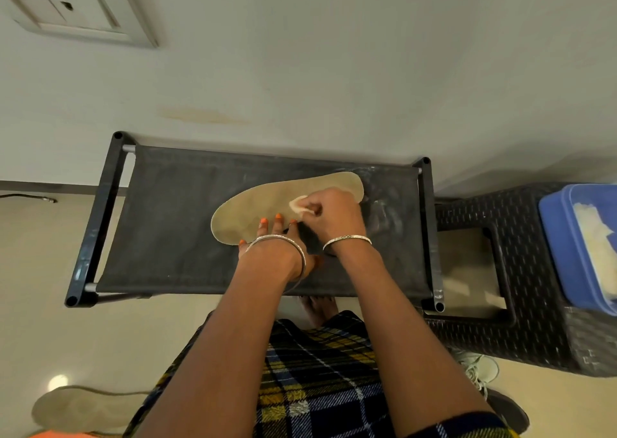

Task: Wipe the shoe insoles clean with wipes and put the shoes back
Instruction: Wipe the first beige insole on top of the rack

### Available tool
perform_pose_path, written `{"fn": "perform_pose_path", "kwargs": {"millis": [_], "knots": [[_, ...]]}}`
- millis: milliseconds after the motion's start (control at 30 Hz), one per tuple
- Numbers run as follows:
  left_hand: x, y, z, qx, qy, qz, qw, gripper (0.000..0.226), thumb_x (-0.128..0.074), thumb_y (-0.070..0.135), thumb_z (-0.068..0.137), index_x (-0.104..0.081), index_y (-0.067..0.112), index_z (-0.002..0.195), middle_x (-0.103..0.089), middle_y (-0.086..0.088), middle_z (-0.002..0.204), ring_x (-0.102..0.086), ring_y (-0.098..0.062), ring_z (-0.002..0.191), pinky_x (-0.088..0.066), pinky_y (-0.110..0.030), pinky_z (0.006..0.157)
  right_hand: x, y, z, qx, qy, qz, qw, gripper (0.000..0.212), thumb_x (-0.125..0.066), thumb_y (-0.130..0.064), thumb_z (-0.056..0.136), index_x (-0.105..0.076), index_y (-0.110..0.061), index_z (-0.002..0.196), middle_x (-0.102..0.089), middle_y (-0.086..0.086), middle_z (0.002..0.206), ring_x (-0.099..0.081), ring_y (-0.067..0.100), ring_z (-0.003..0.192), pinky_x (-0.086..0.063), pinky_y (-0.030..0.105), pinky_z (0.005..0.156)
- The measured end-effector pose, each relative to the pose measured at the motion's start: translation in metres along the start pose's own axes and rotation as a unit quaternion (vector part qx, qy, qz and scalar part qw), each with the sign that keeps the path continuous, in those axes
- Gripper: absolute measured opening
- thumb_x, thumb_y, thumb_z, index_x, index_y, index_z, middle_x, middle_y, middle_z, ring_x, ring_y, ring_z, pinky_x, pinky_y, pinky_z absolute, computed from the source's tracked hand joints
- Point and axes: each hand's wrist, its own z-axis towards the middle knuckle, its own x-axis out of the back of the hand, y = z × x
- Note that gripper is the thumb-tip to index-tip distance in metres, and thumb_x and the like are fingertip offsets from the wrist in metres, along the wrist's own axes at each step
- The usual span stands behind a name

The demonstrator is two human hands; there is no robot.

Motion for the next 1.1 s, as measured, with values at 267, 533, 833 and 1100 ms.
{"fn": "perform_pose_path", "kwargs": {"millis": [267,533,833,1100], "knots": [[0.005,0.003,-0.007,0.003,-0.003,0.004,1.0,0.088,-0.041,0.062,0.094,0.012,0.025,0.154,0.022,-0.001,0.16,0.018,-0.03,0.147,-0.008,-0.055,0.119,0.016,0.021,0.003,-0.103,0.124,-0.021,0.987,0.022,-0.061,-0.02,0.094,-0.076,-0.021,0.11,-0.074,0.006,0.108,-0.068,0.03,0.097,-0.053,0.034,0.083],[0.003,0.003,-0.002,0.004,0.003,-0.001,1.0,0.089,-0.042,0.063,0.093,0.013,0.027,0.153,0.021,-0.002,0.16,0.018,-0.031,0.147,-0.007,-0.056,0.119,0.004,0.013,0.005,-0.02,0.081,-0.025,0.996,0.023,-0.061,-0.029,0.096,-0.074,-0.026,0.115,-0.075,0.004,0.104,-0.068,0.026,0.093,-0.051,0.029,0.073],[0.0,0.0,0.005,-0.002,0.008,0.0,1.0,0.09,-0.041,0.065,0.091,0.013,0.029,0.153,0.02,-0.003,0.161,0.017,-0.029,0.147,-0.007,-0.056,0.119,-0.012,0.004,0.008,0.043,0.028,-0.036,0.998,0.024,-0.063,-0.03,0.095,-0.075,-0.023,0.114,-0.072,0.005,0.104,-0.065,0.025,0.094,-0.047,0.026,0.076],[0.006,0.001,-0.003,0.0,0.002,-0.001,1.0,0.086,-0.04,0.063,0.093,0.011,0.028,0.154,0.02,-0.002,0.161,0.016,-0.032,0.147,-0.009,-0.057,0.119,-0.007,0.013,0.013,0.0,0.164,-0.073,0.984,0.025,-0.058,-0.017,0.096,-0.075,-0.017,0.113,-0.07,0.01,0.105,-0.064,0.028,0.096,-0.052,0.033,0.082]]}}
